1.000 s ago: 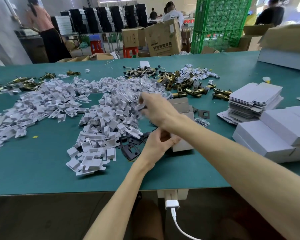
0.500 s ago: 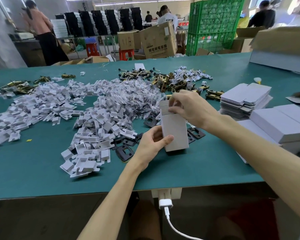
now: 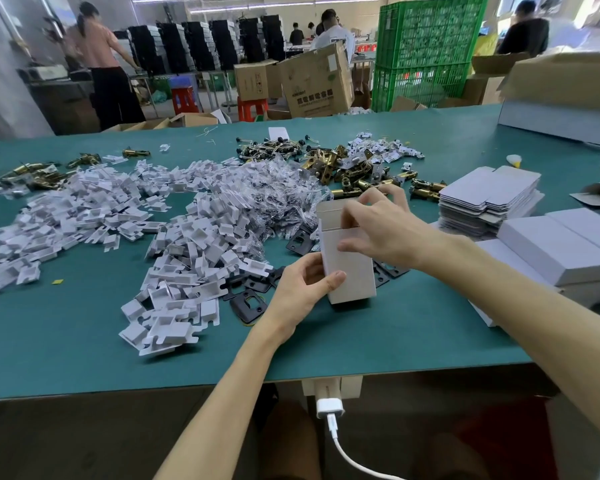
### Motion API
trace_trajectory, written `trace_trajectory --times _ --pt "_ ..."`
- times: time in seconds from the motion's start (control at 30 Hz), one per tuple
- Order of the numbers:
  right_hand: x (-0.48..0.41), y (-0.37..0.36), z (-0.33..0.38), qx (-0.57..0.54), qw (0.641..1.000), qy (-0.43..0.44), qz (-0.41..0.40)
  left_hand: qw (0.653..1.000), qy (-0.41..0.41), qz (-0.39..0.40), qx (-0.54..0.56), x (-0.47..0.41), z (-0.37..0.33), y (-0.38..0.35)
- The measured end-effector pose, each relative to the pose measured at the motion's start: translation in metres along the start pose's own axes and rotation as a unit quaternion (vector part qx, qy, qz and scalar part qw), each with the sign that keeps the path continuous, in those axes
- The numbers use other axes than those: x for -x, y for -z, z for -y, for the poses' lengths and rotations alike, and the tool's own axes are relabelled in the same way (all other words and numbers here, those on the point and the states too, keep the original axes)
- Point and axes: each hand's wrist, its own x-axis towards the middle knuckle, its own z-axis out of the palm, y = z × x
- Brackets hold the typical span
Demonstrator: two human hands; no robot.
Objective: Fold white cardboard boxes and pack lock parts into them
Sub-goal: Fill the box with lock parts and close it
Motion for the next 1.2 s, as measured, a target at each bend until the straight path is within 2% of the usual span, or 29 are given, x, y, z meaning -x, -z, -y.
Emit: trace_trajectory --times 0.2,0.3,0.37,0.43,0.57,0.67,0.7,0.83,0.93,1.07,1.2 --pt "0.002 0.0 -0.001 -0.007 0.998 -0.051 0.025 1.0 -0.001 0.001 0.0 0.002 -0.002 -0.001" --pt "0.008 -0.009 -0.006 -0.145 0.988 -0.037 -0.031 1.0 -0.004 -0.003 0.012 0.003 -0.004 -0.001" --pt "0.016 -0.02 -0.007 -0.289 0.952 -0.058 -0.08 1.0 -0.011 -0.005 0.018 0.003 -0.005 -0.001" --pt "0.024 -0.032 -0.007 -0.387 0.91 -0.109 -0.104 1.0 -0.021 -0.008 0.01 0.002 -0.006 0.0" --pt "0.036 -0.059 -0.003 -0.499 0.84 -0.165 -0.135 1.0 -0.022 -0.011 0.01 0.0 -0.003 0.001" --pt "0.041 -0.071 0.007 -0.596 0.758 -0.196 -0.177 0.999 -0.029 -0.021 0.002 0.0 -0.002 0.003" --pt "0.041 -0.074 0.009 -0.605 0.749 -0.198 -0.186 0.999 -0.029 -0.026 0.002 0.0 -0.003 0.003" --pt "0.045 -0.084 0.014 -0.602 0.753 -0.193 -0.183 0.998 -0.025 -0.05 0.024 0.0 -0.004 0.003" --pt "0.049 -0.089 0.018 -0.628 0.739 -0.184 -0.159 0.998 -0.026 -0.053 0.022 0.001 -0.004 0.003" --pt "0.054 -0.091 0.021 -0.654 0.714 -0.186 -0.169 0.997 -0.02 -0.069 0.032 0.003 -0.004 0.002" --pt "0.055 -0.092 0.022 -0.656 0.709 -0.188 -0.176 0.996 -0.029 -0.084 0.031 0.001 -0.001 0.002"
